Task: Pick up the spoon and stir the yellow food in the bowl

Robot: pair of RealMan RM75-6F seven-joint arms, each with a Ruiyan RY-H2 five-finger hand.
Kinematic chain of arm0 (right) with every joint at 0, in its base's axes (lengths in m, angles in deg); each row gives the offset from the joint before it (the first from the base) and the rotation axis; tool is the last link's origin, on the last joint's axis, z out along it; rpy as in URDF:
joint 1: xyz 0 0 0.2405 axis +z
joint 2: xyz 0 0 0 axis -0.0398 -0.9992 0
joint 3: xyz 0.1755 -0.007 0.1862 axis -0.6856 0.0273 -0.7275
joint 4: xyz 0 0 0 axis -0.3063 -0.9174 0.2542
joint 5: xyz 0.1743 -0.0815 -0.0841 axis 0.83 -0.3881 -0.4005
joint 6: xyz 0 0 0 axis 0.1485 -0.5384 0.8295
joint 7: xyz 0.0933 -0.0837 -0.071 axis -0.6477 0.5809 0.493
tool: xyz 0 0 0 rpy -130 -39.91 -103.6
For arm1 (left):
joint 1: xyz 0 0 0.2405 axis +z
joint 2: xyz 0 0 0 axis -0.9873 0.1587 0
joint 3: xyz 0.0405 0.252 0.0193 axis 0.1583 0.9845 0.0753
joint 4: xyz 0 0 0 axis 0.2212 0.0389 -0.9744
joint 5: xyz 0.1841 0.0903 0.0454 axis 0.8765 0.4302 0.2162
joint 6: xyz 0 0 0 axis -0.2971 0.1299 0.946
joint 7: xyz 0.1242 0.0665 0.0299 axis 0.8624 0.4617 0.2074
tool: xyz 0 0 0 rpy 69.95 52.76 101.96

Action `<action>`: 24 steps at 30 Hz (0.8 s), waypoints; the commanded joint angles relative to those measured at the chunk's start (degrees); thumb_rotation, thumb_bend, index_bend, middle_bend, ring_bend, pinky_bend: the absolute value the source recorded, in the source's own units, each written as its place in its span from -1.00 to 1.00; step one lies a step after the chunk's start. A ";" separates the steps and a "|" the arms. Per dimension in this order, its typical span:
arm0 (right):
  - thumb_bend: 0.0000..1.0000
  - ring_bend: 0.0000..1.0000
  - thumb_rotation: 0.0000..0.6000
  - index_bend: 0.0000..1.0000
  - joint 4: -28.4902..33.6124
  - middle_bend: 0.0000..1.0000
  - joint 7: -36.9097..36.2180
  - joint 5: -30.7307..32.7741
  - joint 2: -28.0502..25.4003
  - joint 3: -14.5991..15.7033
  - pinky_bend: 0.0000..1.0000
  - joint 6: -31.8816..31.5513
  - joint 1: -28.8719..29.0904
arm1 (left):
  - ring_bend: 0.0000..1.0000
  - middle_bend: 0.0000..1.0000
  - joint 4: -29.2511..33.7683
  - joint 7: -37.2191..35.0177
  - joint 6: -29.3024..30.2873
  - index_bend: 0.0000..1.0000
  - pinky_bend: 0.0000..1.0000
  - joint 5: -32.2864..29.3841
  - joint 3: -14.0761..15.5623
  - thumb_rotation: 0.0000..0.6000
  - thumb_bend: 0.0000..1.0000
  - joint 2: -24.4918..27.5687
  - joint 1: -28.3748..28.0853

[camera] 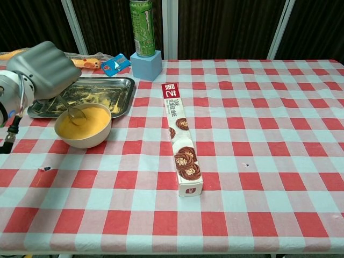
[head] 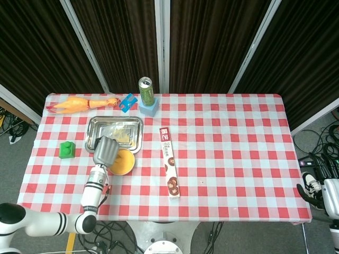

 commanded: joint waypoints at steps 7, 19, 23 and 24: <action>-0.51 -1.00 1.00 -1.00 0.11 -0.75 0.09 -0.05 0.00 0.04 -1.00 -0.01 -0.02 | 0.80 0.80 1.47 -8.50 -4.47 0.32 0.97 0.00 -1.77 1.00 -0.18 1.59 1.11; -0.51 -1.00 1.00 -1.00 0.65 -0.75 0.65 -0.27 -0.09 0.01 -1.00 -0.17 -0.03 | 0.80 0.80 4.45 -20.49 -8.99 0.33 0.97 0.19 -3.08 1.00 -0.18 6.91 3.30; -0.51 -1.00 1.00 -1.00 0.88 -0.75 0.87 -0.33 -0.14 0.02 -1.00 -0.28 -0.07 | 0.80 0.80 5.98 -22.35 -9.40 0.33 0.97 0.45 -3.25 1.00 -0.18 8.78 3.53; -0.51 -1.00 1.00 -1.00 0.94 -0.75 0.92 -0.38 -0.14 0.03 -1.00 -0.31 -0.07 | 0.80 0.80 6.42 -22.56 -9.41 0.33 0.97 0.44 -3.28 1.00 -0.18 9.20 3.55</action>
